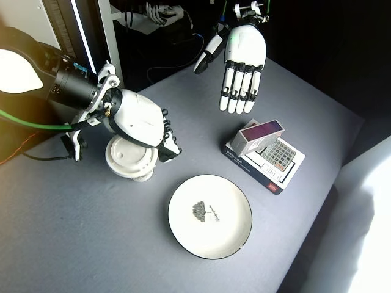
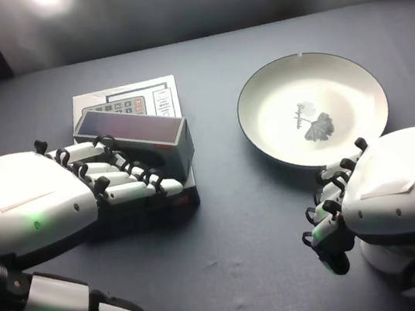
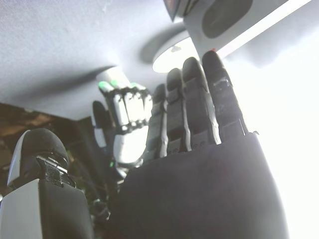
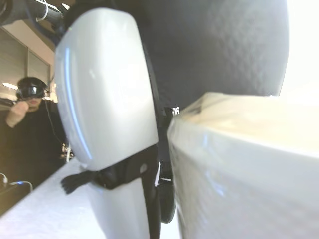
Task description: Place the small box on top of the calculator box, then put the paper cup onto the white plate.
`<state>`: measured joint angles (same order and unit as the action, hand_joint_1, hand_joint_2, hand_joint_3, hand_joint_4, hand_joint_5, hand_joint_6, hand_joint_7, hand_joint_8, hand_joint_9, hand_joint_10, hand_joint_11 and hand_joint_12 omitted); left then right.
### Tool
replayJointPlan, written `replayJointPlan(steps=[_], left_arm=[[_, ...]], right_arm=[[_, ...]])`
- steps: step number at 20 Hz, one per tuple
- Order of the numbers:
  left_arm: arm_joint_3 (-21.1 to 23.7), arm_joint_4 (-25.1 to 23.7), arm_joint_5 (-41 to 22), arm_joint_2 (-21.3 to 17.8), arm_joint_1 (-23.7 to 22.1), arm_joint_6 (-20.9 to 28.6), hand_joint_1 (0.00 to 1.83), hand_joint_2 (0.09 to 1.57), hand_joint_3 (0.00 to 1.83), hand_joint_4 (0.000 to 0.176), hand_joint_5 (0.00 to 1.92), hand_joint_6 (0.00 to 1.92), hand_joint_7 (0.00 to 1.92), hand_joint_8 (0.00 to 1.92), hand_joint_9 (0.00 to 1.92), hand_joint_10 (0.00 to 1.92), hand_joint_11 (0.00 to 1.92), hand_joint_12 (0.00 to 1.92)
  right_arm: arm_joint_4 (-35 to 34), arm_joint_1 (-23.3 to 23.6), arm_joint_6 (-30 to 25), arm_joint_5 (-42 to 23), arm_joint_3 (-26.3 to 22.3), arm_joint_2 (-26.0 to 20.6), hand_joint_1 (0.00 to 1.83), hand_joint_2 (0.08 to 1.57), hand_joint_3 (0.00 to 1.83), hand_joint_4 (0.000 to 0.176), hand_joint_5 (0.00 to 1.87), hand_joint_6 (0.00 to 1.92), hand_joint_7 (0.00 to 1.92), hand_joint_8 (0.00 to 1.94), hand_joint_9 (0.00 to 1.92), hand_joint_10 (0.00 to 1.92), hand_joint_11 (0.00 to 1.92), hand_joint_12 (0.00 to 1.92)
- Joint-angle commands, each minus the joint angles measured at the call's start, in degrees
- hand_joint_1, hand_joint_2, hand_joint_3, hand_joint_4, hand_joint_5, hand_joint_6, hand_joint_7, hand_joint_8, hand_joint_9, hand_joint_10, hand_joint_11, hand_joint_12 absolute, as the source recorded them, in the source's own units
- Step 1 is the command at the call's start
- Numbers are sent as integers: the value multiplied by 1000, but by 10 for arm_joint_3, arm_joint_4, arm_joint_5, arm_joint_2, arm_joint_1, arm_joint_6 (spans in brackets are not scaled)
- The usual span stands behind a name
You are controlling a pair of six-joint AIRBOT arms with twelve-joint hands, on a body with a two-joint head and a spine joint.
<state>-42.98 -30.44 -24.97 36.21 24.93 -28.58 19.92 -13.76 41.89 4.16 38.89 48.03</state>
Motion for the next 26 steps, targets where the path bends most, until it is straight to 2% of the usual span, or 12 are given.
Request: replayJointPlan(steps=[1,5,7,13,16,17,20,21,22,23,24,26], left_arm=[[-2,11,-51,-4,-9,2,309,1001,1,0,181,0,278,1,292,1,0,632],[-3,11,-51,-5,-9,3,293,1014,2,0,159,4,253,4,268,4,0,601],[-3,11,-51,-6,-9,3,296,1017,3,0,155,0,257,3,270,3,0,587],[-5,7,-51,-10,-9,6,304,1005,0,0,183,4,282,7,295,7,0,657],[-6,5,-51,-10,-9,9,262,1020,4,0,157,0,252,1,269,1,0,592],[-6,4,-51,-10,-9,9,276,1010,1,0,176,1,272,2,288,3,0,643],[-7,3,-52,-9,-9,9,271,1015,2,0,179,0,273,1,284,0,0,651],[-7,2,-52,-9,-8,9,296,1011,0,0,186,3,274,1,285,1,0,653],[-7,1,-52,-9,-8,9,294,1009,0,0,178,0,276,2,283,1,0,649],[-7,1,-52,-9,-8,9,279,1015,1,0,160,1,267,1,273,0,0,614],[-7,1,-52,-9,-8,9,281,1012,0,0,167,3,275,4,282,3,0,626],[-7,1,-50,-9,-8,9,267,1017,1,0,170,3,273,2,288,5,0,628]], right_arm=[[-1,2,-2,-41,-4,-3,1232,1018,0,0,445,955,381,1077,327,1171,154,1467],[-1,0,-2,-45,-17,-1,1263,1012,0,0,468,940,410,1026,357,1124,166,1431],[-1,0,-2,-54,-24,-1,1262,1006,0,0,459,1033,398,1051,355,1136,177,1418],[-1,4,7,-90,-27,-1,1240,1024,1,0,504,994,428,1143,358,1181,153,1488],[-1,5,20,-134,-27,-1,1241,1027,2,0,465,969,407,1057,336,1161,129,1477],[-1,7,21,-148,-26,-1,1232,1028,1,0,462,960,416,1046,348,1155,141,1473],[-1,16,21,-181,-24,-1,1271,1008,0,0,480,947,460,852,367,1000,129,1433],[-1,22,21,-191,-24,-2,1177,1112,0,0,820,1080,527,631,392,849,100,1405],[-1,27,21,-198,-24,-3,1151,1030,0,0,533,613,526,426,389,675,53,1346],[-1,31,21,-205,-24,-6,1081,990,0,0,501,295,548,247,410,504,10,1301],[-3,35,21,-212,-24,-9,1008,976,0,0,499,120,558,123,432,364,1,1259],[-26,48,21,-218,-19,-15,857,929,0,0,402,7,459,7,402,107,0,1099]])
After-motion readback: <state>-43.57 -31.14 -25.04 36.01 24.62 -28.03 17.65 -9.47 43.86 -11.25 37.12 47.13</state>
